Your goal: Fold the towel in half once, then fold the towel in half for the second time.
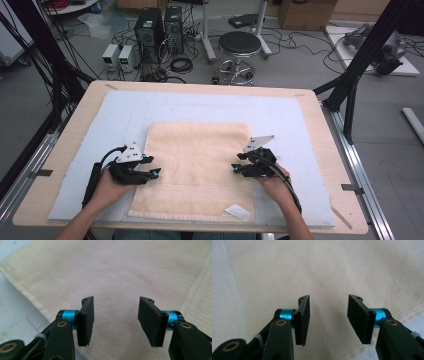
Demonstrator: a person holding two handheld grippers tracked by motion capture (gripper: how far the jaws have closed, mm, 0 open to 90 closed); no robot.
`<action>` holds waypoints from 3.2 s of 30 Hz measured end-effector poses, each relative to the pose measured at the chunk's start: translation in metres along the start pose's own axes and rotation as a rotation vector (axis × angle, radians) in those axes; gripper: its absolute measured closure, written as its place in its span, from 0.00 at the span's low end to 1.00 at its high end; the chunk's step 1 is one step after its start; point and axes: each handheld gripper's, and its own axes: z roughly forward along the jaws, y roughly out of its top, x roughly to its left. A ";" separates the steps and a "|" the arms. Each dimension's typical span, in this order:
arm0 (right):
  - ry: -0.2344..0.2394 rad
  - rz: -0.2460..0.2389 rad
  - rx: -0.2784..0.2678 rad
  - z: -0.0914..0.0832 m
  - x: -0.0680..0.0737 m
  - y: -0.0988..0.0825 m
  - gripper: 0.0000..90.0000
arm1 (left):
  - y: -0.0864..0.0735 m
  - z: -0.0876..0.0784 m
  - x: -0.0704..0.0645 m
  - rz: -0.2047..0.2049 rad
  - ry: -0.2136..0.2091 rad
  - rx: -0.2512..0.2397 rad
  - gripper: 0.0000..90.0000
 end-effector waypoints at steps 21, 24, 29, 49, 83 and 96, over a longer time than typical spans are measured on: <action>0.020 0.048 -0.011 0.001 0.000 -0.009 0.45 | -0.008 0.000 0.004 -0.041 -0.031 0.008 0.43; 0.004 0.061 -0.032 -0.002 -0.001 -0.009 0.39 | -0.007 -0.002 0.005 -0.049 -0.026 0.002 0.39; -0.033 0.058 -0.059 -0.006 0.002 -0.008 0.31 | -0.005 -0.010 0.006 -0.068 -0.020 -0.022 0.31; -0.063 0.060 -0.150 -0.025 0.005 -0.001 0.23 | -0.002 -0.020 0.008 -0.074 0.005 -0.066 0.23; -0.119 0.102 -0.076 -0.021 -0.075 0.052 0.24 | 0.058 -0.002 0.093 -0.209 0.102 -0.083 0.25; -0.142 0.160 0.008 0.019 -0.113 0.050 0.26 | 0.051 0.043 0.127 -0.362 0.219 -0.082 0.38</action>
